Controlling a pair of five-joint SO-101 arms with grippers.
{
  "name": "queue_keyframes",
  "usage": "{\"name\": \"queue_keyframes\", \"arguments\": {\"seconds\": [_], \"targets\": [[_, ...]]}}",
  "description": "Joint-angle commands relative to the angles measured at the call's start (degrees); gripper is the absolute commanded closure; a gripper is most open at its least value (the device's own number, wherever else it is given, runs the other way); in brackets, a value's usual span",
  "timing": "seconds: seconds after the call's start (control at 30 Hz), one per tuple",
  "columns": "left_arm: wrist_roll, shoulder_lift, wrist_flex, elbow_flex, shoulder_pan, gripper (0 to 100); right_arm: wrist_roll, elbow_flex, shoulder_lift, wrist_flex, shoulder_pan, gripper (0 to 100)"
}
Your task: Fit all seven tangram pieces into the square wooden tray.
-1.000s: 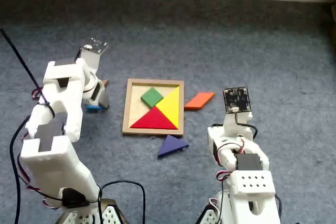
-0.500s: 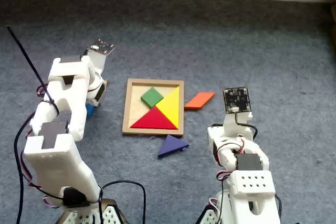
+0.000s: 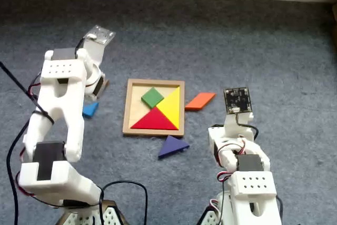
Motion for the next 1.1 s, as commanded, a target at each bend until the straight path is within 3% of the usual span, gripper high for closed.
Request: {"name": "queue_keyframes", "arguments": {"seconds": [0.0, 0.13, 0.37, 0.6, 0.87, 1.07], "targets": [[5.54, -4.62, 4.13, -1.8, 0.31, 91, 0.7, -0.4, -0.75, -1.63, 0.66, 99.2], [12.31, -4.62, 7.03, -1.8, -1.45, 90, 0.7, -0.4, -0.66, -1.63, 0.66, 99.2], [18.73, -4.62, 3.16, 4.53, -7.52, 68, 0.7, -0.4, -0.66, -1.63, 0.66, 99.2], [18.99, -4.53, -3.6, 10.42, -8.57, 68, 0.7, -0.4, -0.66, -1.63, 0.66, 99.2], [19.08, -4.53, -19.34, 20.0, -9.1, 68, 0.7, -0.31, -0.66, -1.63, 0.66, 99.2], [18.9, -4.35, -19.96, 20.09, -9.98, 68, 0.79, 0.84, -0.92, -1.63, 0.48, 99.2]]}}
